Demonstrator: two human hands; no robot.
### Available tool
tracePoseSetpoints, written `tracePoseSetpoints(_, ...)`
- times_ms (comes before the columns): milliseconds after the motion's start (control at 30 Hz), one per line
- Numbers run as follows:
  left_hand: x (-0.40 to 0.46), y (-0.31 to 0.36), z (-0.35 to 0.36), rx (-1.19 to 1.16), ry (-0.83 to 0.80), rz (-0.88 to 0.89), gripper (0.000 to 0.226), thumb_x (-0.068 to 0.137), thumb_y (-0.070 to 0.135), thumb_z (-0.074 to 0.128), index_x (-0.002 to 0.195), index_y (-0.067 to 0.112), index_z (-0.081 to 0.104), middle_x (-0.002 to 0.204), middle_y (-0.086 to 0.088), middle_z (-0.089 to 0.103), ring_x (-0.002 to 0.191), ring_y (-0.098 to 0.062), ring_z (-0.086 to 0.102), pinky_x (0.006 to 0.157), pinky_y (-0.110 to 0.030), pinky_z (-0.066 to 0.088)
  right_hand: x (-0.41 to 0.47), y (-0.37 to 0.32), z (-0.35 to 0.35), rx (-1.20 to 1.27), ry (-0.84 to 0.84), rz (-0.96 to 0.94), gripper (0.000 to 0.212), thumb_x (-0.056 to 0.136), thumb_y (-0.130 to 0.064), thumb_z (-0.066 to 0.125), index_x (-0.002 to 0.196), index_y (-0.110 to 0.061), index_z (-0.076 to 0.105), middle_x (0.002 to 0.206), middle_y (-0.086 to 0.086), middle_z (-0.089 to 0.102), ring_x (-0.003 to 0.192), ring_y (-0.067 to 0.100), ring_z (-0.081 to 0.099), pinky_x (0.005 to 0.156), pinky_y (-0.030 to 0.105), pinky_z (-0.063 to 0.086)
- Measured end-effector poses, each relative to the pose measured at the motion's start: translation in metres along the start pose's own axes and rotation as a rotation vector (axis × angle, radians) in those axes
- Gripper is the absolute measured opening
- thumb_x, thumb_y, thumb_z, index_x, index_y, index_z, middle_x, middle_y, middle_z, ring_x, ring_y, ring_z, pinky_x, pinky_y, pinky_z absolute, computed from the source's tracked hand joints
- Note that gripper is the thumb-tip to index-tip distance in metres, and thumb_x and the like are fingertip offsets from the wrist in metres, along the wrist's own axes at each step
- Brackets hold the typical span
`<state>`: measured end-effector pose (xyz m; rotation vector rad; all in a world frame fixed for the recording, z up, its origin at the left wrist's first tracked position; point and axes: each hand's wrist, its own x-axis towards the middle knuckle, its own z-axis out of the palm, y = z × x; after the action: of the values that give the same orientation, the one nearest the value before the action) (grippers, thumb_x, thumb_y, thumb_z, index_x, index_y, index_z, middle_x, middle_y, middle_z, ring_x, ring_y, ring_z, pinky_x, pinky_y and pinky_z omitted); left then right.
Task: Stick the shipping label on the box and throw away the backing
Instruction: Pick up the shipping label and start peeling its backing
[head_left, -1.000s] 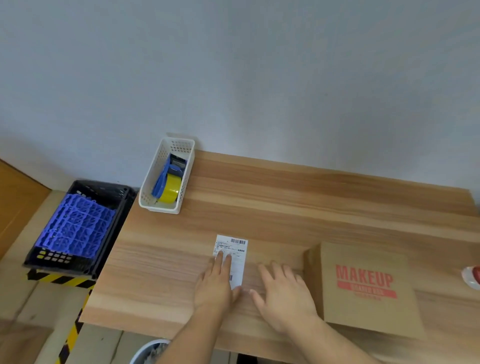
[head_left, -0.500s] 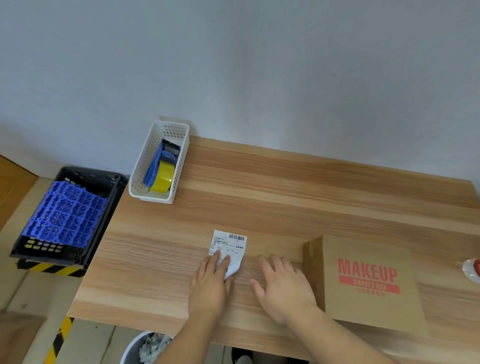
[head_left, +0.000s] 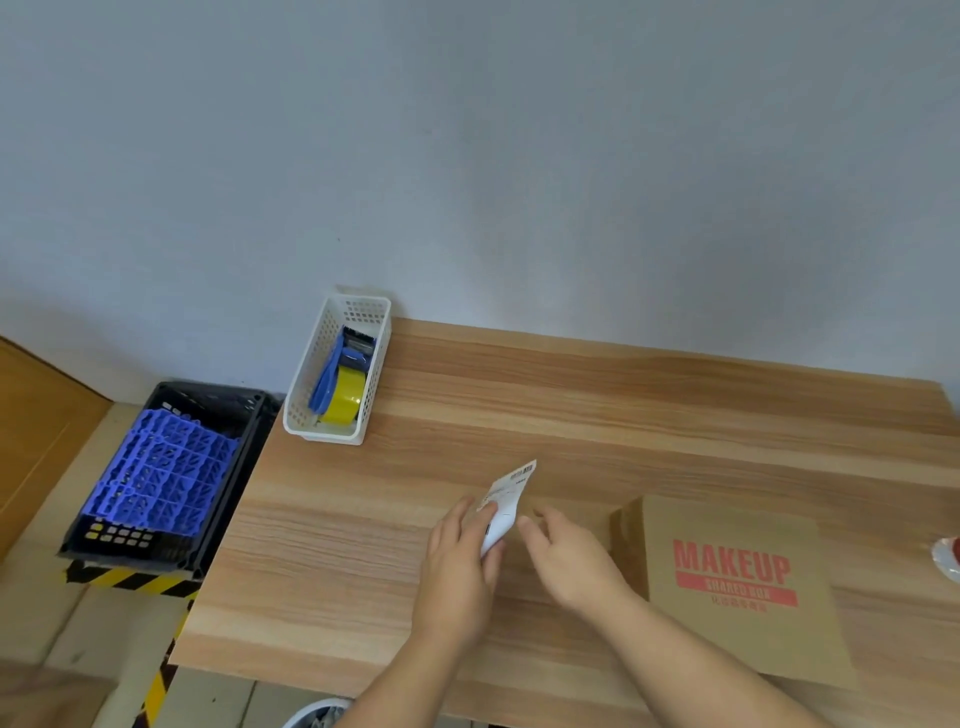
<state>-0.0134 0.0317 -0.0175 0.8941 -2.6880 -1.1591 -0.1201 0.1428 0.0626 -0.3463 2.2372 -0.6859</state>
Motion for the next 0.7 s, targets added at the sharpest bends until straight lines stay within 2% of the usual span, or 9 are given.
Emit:
tracePoseSetpoints(100,0.002,0.016,-0.009,0.018,0.018,0.093,0.049,0.098,0.027,0.06,0.144,0.035,0.05,0.16,0.006,0.036,0.144,-0.019,0.034,0.114,-0.033,0.032,-0.004,-0.011,-0.013,0.394,0.021,0.025,0.03,0.103,-0.036,0.047,0.11,-0.018,0.07,0.11,0.001,0.075,0.106,0.022,0.068,0.094,0.038,0.049)
tracePoseSetpoints(167,0.001,0.028,-0.014,0.017,0.023,0.155,0.049,0.097,0.03,0.062,0.144,0.036,0.05,0.16,0.009,0.035,0.142,-0.017,0.035,0.113,-0.032,0.033,-0.01,-0.015,-0.022,0.581,0.003,0.026,0.024,0.103,-0.026,0.051,0.104,-0.016,0.074,0.102,0.001,0.079,0.101,0.02,0.073,0.094,0.037,0.052)
tracePoseSetpoints(300,-0.005,0.055,-0.025,0.012,0.041,0.264,0.054,0.092,0.041,0.065,0.144,0.035,0.05,0.158,0.011,0.034,0.142,-0.013,0.032,0.115,-0.032,0.03,-0.029,-0.014,-0.038,0.689,0.017,0.002,0.026,0.099,-0.011,0.053,0.112,-0.02,0.074,0.101,-0.005,0.081,0.095,0.013,0.076,0.092,0.037,0.057)
tracePoseSetpoints(400,-0.01,0.073,-0.035,-0.043,0.03,0.266,0.063,0.089,0.049,0.066,0.147,0.03,0.046,0.155,0.013,0.034,0.141,-0.005,0.03,0.114,-0.027,0.027,-0.041,-0.014,-0.051,0.736,0.091,0.01,0.027,0.099,-0.007,0.052,0.109,-0.021,0.073,0.099,-0.004,0.081,0.089,0.013,0.076,0.077,0.03,0.057)
tracePoseSetpoints(467,-0.014,0.084,-0.042,-0.157,0.053,0.187,0.06,0.092,0.04,0.065,0.148,0.028,0.045,0.15,0.014,0.037,0.137,0.0,0.036,0.111,-0.022,0.031,-0.046,-0.011,-0.061,0.777,0.156,0.014,0.025,0.1,-0.005,0.053,0.109,-0.017,0.073,0.099,-0.002,0.081,0.09,0.014,0.077,0.082,0.035,0.059)
tracePoseSetpoints(567,-0.018,0.098,-0.049,-0.442,0.053,-0.1,0.038,0.099,0.026,0.06,0.137,0.025,0.056,0.129,0.012,0.06,0.107,0.001,0.062,0.088,-0.018,0.049,-0.052,-0.005,-0.074,0.789,0.202,0.002,0.023,0.1,-0.007,0.055,0.106,-0.019,0.073,0.102,-0.001,0.081,0.095,0.017,0.076,0.095,0.045,0.057)
tracePoseSetpoints(633,-0.019,0.105,-0.05,-0.631,0.02,-0.267,0.019,0.1,0.024,0.061,0.117,0.022,0.068,0.106,0.008,0.074,0.088,-0.006,0.071,0.081,-0.029,0.056,-0.056,-0.001,-0.082,0.786,0.22,0.001,0.022,0.1,-0.008,0.055,0.105,-0.021,0.073,0.102,-0.001,0.08,0.096,0.019,0.076,0.095,0.048,0.056)
tracePoseSetpoints(700,-0.023,0.11,-0.053,-0.765,-0.016,-0.346,0.012,0.099,0.022,0.063,0.098,0.018,0.074,0.091,0.002,0.077,0.075,-0.009,0.071,0.076,-0.035,0.056,-0.06,0.002,-0.088,0.782,0.229,-0.007,0.023,0.1,-0.009,0.055,0.106,-0.022,0.072,0.104,-0.001,0.08,0.096,0.02,0.076,0.095,0.05,0.057)
